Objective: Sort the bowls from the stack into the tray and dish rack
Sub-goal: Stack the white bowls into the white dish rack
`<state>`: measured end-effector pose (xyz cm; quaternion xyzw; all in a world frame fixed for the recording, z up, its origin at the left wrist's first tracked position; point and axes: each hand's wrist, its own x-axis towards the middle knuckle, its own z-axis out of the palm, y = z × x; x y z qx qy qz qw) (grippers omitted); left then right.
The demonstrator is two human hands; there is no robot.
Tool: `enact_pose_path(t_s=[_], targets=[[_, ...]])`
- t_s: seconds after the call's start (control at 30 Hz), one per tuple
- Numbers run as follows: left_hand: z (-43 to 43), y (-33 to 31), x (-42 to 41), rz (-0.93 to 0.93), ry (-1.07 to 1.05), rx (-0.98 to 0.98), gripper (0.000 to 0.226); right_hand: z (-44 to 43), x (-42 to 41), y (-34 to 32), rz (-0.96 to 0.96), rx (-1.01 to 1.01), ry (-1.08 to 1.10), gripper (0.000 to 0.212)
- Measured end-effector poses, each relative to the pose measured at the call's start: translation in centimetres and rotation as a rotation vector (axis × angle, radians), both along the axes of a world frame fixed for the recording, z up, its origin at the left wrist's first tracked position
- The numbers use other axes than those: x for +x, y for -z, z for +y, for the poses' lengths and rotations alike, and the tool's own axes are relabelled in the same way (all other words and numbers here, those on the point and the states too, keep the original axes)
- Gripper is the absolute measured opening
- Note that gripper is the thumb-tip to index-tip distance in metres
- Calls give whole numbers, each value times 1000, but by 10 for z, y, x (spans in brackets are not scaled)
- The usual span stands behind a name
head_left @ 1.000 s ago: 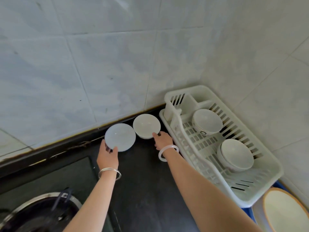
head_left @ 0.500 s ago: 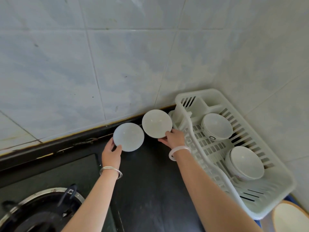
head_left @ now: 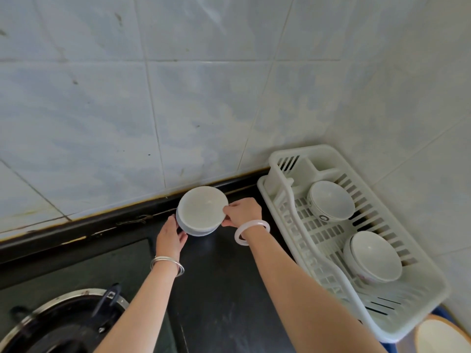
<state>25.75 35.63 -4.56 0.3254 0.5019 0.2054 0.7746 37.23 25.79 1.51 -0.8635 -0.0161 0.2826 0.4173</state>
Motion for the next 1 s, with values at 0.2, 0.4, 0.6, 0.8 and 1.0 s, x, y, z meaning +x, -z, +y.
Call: enact_pose_path(t_s=[0.2,0.4,0.6,0.8,1.0], targets=[[0,-1,1,12,8,36,45,8,-4,5,-21,-86,-45,7],[2,-1,3,57,74,112,51,8,3,12,1,-110,-60,12],[14,-5,8,93,123,61,47,6,5,16,183,13,-81,37],[17,-13,12,114,145,-4,39,6,-1,13,350,194,-36,42],[1,-42,15,125,225,38,27,-18,-3,-1,307,233,77,21]])
